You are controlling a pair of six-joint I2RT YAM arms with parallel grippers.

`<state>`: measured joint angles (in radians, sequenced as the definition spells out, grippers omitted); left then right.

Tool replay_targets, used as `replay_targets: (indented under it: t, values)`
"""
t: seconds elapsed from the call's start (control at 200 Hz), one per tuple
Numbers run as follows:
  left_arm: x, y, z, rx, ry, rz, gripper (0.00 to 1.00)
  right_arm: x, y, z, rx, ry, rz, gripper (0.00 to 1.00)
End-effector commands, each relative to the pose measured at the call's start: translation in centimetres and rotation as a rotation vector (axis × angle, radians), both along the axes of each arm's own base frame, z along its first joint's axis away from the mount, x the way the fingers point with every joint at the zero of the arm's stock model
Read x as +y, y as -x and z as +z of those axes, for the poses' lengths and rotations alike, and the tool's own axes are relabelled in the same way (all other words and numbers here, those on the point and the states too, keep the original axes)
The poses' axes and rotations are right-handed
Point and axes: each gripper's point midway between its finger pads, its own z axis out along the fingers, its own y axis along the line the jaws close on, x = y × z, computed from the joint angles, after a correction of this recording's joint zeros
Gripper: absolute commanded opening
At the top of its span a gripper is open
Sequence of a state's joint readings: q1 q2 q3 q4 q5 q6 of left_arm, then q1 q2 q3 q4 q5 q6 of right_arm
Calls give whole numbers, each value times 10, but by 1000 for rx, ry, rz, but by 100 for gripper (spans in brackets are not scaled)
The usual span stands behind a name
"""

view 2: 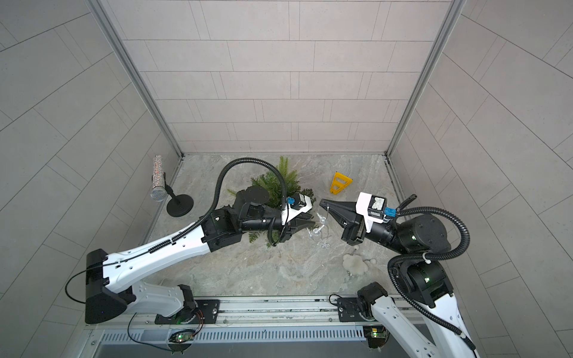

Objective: Remove string lights from the small christmas tree
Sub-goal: Remove the light string from the Christmas tree.

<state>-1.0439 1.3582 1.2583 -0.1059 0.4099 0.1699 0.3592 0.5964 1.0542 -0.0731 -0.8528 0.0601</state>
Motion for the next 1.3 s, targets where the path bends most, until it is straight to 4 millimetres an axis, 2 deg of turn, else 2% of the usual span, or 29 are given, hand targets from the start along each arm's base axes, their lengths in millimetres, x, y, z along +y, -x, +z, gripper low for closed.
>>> replay_targets:
  t: [0.0,0.12,0.345,0.455,0.63,0.836,0.931,1.001,1.121,1.201,1.296]
  values:
    - [-3,-5,18,-28,68,21,10,-1,5,0,-13,-10,12,0]
    - [5,-3,23,-32,75,35,0,-3,4,-5,-3,-9,-7,0]
    - [28,3,37,-42,71,73,0,-2,0,-25,64,18,-17,0]
    - [40,4,47,-64,78,100,0,-3,-6,-47,137,42,-32,13]
    - [56,9,63,-87,89,119,0,-4,-18,-91,304,83,-71,41]
    - [66,23,75,-62,125,86,0,-3,-30,-128,406,103,-99,56]
    - [68,31,79,-45,132,53,0,-2,-41,-147,454,145,-122,59]
    - [67,39,79,-32,133,13,0,-3,-52,-154,480,150,-154,63]
    - [67,48,76,-13,128,-28,0,-1,-65,-158,508,133,-172,64]
    - [69,50,75,-11,123,-32,0,8,-62,-160,510,137,-119,64]
    - [71,51,71,-8,118,-30,0,18,-54,-169,477,179,-71,53]
